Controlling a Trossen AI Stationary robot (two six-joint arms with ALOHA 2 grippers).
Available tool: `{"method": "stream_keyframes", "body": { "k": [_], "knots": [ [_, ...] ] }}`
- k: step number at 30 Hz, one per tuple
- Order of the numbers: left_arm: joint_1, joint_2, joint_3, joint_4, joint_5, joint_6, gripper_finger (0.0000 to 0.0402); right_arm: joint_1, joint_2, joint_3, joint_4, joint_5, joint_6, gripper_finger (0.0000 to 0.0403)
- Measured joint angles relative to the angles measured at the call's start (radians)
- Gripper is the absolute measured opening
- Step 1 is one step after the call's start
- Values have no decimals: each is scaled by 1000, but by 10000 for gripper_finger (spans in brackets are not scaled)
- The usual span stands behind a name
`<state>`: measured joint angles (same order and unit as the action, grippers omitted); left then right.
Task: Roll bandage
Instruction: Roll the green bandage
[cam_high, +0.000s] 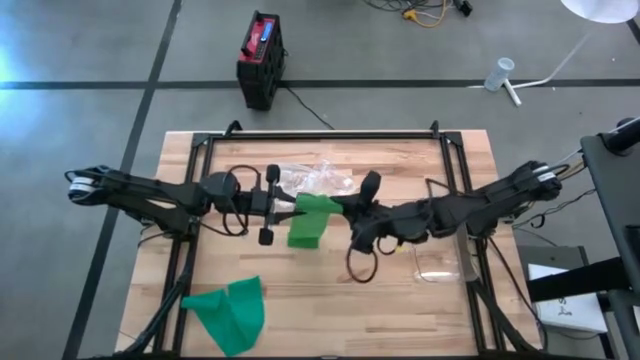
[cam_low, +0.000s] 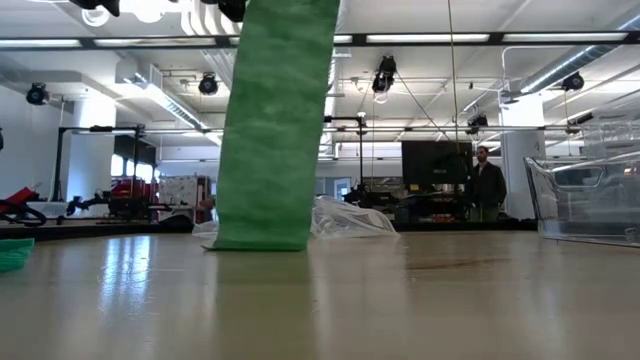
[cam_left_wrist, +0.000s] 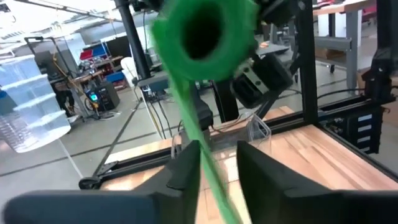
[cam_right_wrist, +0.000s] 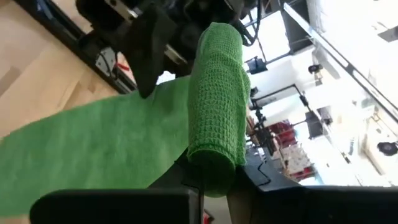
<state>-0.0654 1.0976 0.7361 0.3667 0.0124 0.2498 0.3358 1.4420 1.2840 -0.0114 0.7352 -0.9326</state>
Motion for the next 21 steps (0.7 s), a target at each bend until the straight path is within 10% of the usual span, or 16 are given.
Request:
{"method": "stream_keyframes", "body": {
  "k": [11, 21],
  "knots": [
    [0, -5, 0, -8, 7, -37, 229, 0, 86, 65, -4, 16, -70, 30],
    [0, -7, 21, -3, 58, -250, 263, -3, 117, 60, 46, 57, -217, 30]
  ]
}}
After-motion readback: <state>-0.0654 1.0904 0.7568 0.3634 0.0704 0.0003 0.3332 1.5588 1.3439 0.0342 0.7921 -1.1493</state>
